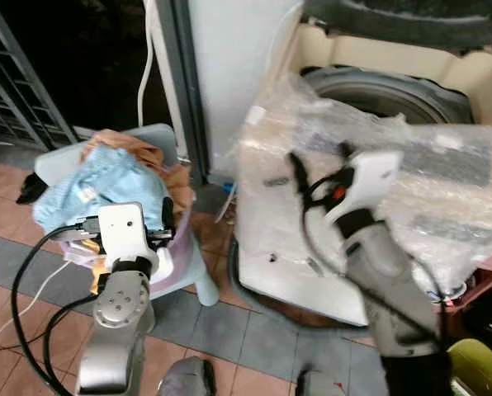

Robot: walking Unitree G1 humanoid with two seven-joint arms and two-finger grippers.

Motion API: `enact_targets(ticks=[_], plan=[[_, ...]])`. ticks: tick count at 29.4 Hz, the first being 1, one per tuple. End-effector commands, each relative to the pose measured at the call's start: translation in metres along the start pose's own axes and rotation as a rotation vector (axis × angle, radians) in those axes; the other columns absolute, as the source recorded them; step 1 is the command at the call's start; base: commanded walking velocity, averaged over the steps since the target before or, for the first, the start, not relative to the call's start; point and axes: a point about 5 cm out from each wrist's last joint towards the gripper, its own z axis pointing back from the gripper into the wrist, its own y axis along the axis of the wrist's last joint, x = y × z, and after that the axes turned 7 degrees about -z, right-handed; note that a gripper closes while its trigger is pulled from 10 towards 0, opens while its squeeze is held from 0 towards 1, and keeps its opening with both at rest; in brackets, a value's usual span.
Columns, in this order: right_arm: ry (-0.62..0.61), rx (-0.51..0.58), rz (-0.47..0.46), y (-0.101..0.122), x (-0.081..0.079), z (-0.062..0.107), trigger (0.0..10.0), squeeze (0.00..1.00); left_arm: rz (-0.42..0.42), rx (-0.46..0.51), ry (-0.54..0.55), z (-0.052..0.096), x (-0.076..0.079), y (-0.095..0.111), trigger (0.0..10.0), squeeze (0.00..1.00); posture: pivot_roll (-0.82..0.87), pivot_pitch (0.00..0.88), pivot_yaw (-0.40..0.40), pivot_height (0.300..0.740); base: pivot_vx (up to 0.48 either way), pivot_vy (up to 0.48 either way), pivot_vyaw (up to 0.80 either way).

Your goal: Clothes washing

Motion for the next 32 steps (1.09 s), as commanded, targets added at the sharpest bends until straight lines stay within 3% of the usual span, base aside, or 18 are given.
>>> enact_targets(ticks=[1,5,8,9,13,15,18,32], plan=[[-0.021,-0.012,0.037,0.003,0.002,0.003,10.0,0.0,0.007,0.028,-0.001,-0.004,0.003,0.008,10.0,0.0,0.0,0.108,0.047,0.74,0.0,0.48,0.0],[-0.02,-0.031,0.062,0.003,0.003,0.0,10.0,0.0,0.005,0.025,0.006,-0.006,0.001,0.007,10.0,0.0,-0.01,0.109,0.048,0.74,0.0,0.48,0.0],[-0.059,-0.023,0.009,0.007,0.007,-0.005,10.0,0.0,0.01,0.011,0.013,-0.004,0.0,0.006,10.0,0.0,0.0,0.126,0.046,0.74,0.0,0.48,0.0],[-0.076,-0.023,0.059,0.008,0.008,-0.006,10.0,0.0,0.01,0.002,0.023,-0.002,-0.001,0.004,10.0,0.0,0.0,0.126,0.046,0.74,0.0,0.48,0.0],[-0.045,-0.065,0.063,0.001,0.002,-0.003,10.0,0.0,0.011,-0.002,0.034,0.001,-0.002,0.003,10.0,0.0,0.01,0.126,0.045,0.74,0.0,0.396,0.0],[0.006,-0.07,-0.013,0.0,-0.003,-0.001,10.0,0.0,-0.001,0.013,0.025,0.003,-0.001,0.004,10.0,0.0,0.01,0.124,0.044,0.74,0.0,0.0,0.0],[0.032,-0.086,0.026,-0.001,-0.005,0.0,10.0,0.0,-0.002,0.018,0.024,0.003,-0.001,0.005,10.0,0.0,0.02,0.122,0.046,0.74,0.0,0.0,0.0],[0.043,-0.075,0.054,0.0,0.006,-0.008,10.0,0.0,0.009,0.007,-0.026,0.006,0.0,0.003,10.0,0.0,0.02,0.121,0.036,0.74,0.0,0.0,0.76]])
